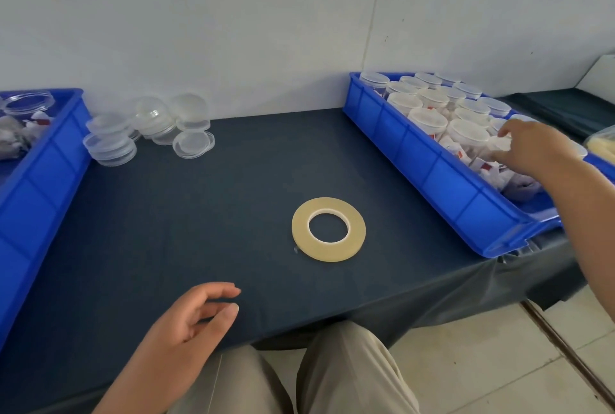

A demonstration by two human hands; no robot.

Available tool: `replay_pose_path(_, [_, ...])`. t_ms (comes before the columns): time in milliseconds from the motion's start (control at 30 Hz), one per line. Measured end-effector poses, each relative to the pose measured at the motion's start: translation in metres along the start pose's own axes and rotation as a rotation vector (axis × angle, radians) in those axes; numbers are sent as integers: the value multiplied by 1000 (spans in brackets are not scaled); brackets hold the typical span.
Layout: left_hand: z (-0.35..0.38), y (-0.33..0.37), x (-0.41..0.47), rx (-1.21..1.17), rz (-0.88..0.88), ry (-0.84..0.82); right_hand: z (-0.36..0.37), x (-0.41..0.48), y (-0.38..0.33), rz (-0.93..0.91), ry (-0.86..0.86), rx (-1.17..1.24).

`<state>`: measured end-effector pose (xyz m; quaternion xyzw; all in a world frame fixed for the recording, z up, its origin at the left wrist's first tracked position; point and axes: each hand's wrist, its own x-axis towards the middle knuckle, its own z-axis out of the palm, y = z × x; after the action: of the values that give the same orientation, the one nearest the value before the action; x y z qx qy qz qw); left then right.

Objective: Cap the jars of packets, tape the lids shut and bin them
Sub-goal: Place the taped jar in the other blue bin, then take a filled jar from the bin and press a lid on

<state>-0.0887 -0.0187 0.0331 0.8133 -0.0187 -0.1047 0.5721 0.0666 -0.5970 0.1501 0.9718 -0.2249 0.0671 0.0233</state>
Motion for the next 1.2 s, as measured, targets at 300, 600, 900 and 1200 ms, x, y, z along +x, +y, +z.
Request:
replay_pose_path(300, [13, 9, 9, -69, 115, 110, -27, -121, -175, -493, 214, 554])
replay_pose_path(600, [-8, 16, -2, 18, 147, 316, 82, -277, -342, -953, 56, 740])
replay_pose_path(900, [-129, 44, -14, 358, 176, 478, 122, -283, -350, -1070, -15, 639])
replay_pose_path(1200, [-298, 42, 132, 869, -90, 515, 124, -283, -355, -1072, 76, 665])
